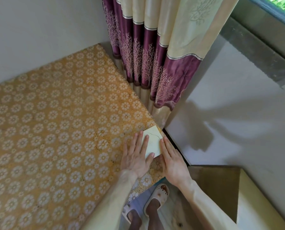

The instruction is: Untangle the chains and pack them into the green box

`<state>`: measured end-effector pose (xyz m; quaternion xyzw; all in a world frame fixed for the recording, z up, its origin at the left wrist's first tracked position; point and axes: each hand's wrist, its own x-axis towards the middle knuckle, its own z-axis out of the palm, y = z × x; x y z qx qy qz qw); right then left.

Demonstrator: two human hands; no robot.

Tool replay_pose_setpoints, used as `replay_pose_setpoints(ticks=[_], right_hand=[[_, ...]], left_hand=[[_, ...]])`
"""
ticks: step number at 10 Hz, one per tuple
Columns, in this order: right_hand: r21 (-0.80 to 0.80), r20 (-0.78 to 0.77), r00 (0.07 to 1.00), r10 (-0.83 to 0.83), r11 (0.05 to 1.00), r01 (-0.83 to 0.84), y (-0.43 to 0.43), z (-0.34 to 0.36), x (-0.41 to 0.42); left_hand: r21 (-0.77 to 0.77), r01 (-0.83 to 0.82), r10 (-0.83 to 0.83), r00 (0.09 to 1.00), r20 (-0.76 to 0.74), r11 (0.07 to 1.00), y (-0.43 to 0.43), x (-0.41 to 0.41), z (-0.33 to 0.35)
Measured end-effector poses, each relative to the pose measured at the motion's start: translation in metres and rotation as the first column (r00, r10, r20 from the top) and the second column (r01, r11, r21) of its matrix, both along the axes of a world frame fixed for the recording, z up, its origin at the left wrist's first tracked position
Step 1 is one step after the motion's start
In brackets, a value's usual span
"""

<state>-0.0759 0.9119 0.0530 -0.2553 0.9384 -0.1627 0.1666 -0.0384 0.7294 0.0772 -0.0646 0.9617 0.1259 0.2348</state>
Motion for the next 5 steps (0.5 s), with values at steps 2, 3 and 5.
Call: replay_pose_setpoints(ticks=[2, 3, 5], right_hand=[[0.011, 0.011, 0.998, 0.059, 0.998, -0.059, 0.004, -0.001, -0.015], [0.043, 0.040, 0.996, 0.074, 0.996, -0.076, 0.006, 0.012, -0.020], [-0.167, 0.017, 0.998, -0.064, 0.984, 0.066, 0.002, 0.083, -0.045]], left_hand=[[-0.008, -0.060, 0.060, 0.997, 0.042, 0.998, 0.018, -0.008, 0.004], [-0.032, -0.046, 0.048, 0.998, 0.048, 0.998, 0.017, -0.010, 0.006], [-0.039, -0.036, 0.038, 0.998, 0.046, 0.999, 0.013, -0.008, 0.005]])
